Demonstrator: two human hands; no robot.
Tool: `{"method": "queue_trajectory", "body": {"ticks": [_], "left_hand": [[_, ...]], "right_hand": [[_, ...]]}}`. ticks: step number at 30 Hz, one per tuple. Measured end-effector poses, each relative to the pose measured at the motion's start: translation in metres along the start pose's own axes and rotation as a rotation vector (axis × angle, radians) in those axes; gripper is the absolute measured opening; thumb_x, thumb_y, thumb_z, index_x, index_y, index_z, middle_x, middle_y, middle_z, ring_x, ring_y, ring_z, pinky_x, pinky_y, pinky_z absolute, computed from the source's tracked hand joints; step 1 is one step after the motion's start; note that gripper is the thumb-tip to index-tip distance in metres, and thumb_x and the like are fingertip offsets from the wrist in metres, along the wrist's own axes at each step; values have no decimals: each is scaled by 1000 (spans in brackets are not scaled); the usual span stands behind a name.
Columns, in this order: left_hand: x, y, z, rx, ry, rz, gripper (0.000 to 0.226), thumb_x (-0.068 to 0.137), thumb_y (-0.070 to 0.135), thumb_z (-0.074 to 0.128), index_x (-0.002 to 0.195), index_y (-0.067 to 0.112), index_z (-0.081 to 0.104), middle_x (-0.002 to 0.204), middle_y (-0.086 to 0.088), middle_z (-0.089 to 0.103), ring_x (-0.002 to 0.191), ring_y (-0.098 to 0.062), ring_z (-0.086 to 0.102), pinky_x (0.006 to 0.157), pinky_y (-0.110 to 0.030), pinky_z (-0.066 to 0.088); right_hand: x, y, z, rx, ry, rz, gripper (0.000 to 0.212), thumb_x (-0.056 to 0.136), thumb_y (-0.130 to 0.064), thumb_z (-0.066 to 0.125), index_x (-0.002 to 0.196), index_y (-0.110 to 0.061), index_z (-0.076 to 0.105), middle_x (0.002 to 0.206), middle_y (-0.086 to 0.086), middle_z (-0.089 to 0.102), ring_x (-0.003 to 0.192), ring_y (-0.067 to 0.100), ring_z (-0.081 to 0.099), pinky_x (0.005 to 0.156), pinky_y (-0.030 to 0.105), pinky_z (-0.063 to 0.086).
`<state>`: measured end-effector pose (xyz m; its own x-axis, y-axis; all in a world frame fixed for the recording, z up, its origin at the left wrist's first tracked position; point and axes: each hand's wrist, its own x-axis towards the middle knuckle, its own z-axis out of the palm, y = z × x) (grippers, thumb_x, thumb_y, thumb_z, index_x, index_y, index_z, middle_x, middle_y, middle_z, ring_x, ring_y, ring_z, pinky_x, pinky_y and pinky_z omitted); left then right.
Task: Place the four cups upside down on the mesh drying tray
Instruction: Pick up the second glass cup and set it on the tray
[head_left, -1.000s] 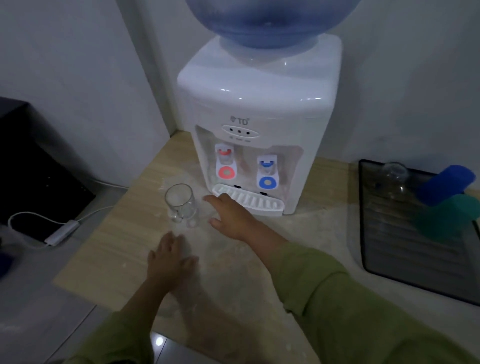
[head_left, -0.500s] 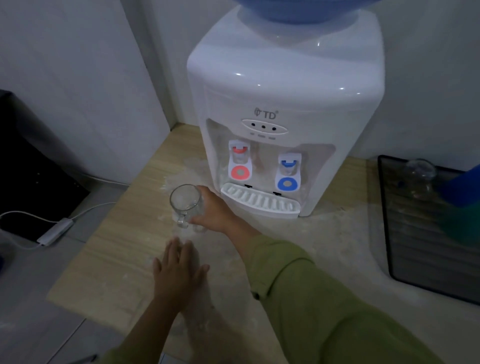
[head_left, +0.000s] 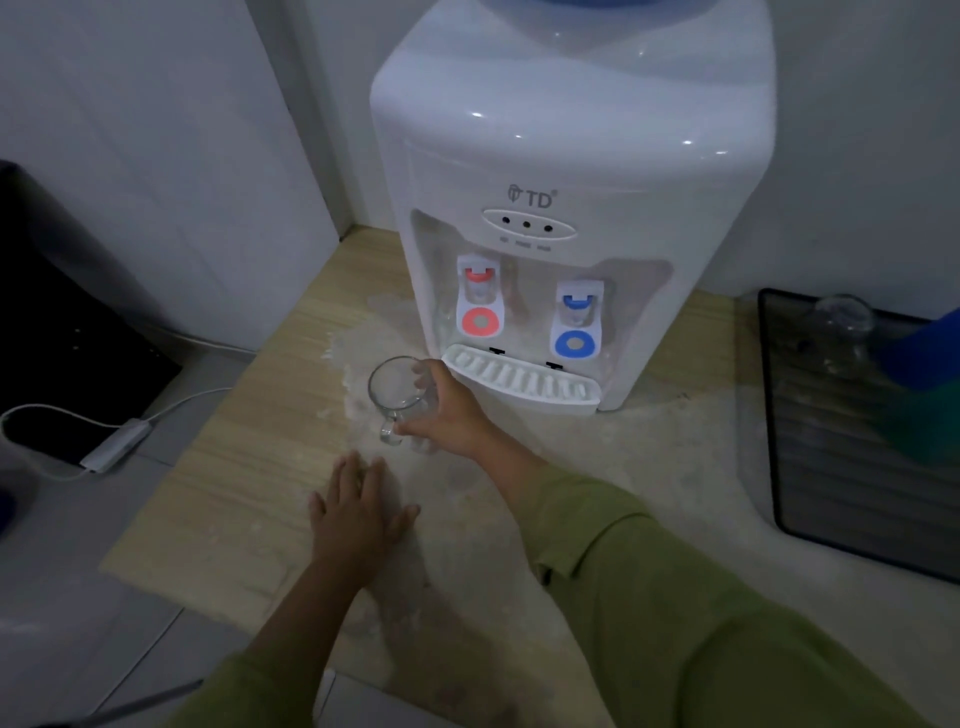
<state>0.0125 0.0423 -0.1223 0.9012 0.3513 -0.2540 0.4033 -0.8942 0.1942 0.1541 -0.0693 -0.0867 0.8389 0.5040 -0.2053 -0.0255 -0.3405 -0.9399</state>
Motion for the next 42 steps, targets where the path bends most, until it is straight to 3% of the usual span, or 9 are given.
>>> {"method": "queue_trajectory", "body": {"ticks": [5,9,12,18,22,27,31,37,42], "left_hand": [[0,4,-9,-33,-35,-21,77,86,58,49,149,22,20,162,-9,8,149,-25,6,116,-52,16],[-8,16,-16,-152,62,-14,71,84,43,63,141,12,34,153,-17,26,140,-33,30,110,-50,28],[-17,47,-13,-377,253,154,67,78,22,75,134,0,44,139,-25,43,128,-40,44,106,-47,39],[-41,154,-2,-816,63,369,80,67,26,84,135,17,42,132,4,50,118,-14,51,96,-26,44],[-48,212,-3,-986,28,408,80,66,19,85,135,18,43,131,4,54,119,-9,53,93,-25,48],[-58,269,-12,-1097,25,446,71,70,15,83,130,25,45,118,19,55,108,0,57,75,-2,49],[-65,308,-12,-1125,5,489,61,75,10,77,126,25,47,114,20,56,101,9,60,73,-5,51],[-58,350,-10,-1104,-56,548,58,82,10,71,135,12,47,125,0,59,109,-10,61,86,-24,55],[-35,382,-6,-1008,-79,550,51,79,15,73,124,25,51,112,10,58,101,-4,59,81,-18,51]], "right_hand": [[-41,7,-39,36,54,44,73,64,-17,85,125,-22,45,121,0,52,105,9,48,68,10,38],[-76,12,-77,28,85,65,71,61,-25,87,119,-27,46,123,2,55,105,16,51,78,24,48],[-103,17,-108,35,105,85,69,59,-31,88,115,-30,47,118,1,57,100,14,55,75,26,51],[-149,18,-166,65,168,116,65,60,-36,86,115,-28,52,116,4,59,104,18,58,81,28,52],[-173,18,-201,143,242,130,54,65,-28,84,111,-24,55,112,3,61,106,21,59,93,42,54],[-200,24,-238,247,291,129,43,68,-27,82,102,-17,58,97,2,58,93,16,60,84,37,57],[-214,32,-266,331,331,178,59,68,-28,82,119,-15,55,104,6,57,101,20,60,91,40,56],[-239,46,-314,316,262,193,46,83,-31,69,125,-17,57,125,12,63,114,24,61,86,35,54],[-257,66,-355,5,394,286,53,90,-59,41,108,-16,66,103,5,68,100,20,63,79,31,46]]}}
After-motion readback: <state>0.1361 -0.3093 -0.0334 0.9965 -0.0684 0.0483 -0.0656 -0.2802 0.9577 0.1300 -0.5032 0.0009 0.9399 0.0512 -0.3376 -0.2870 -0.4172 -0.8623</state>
